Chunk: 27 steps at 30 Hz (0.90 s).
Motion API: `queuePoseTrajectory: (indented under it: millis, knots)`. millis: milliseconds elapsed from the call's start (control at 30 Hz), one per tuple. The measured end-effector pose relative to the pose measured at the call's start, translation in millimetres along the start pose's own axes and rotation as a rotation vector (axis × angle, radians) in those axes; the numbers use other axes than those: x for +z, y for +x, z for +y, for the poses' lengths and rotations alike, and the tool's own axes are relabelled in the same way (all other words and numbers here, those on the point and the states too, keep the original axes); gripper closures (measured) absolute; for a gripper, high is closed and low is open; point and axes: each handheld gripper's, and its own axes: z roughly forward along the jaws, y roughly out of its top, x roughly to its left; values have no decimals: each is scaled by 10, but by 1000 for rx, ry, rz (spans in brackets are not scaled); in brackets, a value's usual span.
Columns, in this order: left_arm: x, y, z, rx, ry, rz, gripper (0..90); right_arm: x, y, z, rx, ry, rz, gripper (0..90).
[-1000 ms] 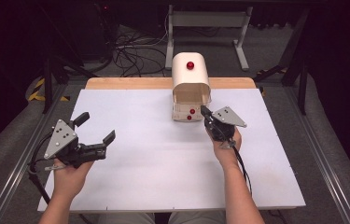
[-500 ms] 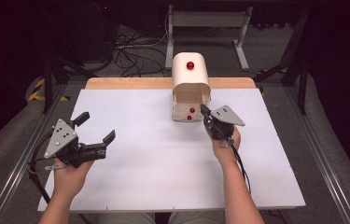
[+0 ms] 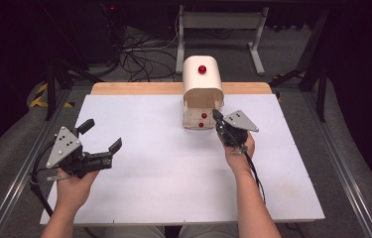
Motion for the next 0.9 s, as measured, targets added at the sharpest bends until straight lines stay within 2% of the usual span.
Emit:
queuePoseTrajectory:
  millis: [900]
  knots:
    - [-12,3,2,-4,-4,2,26,97,31,23,10,3,-14,900]
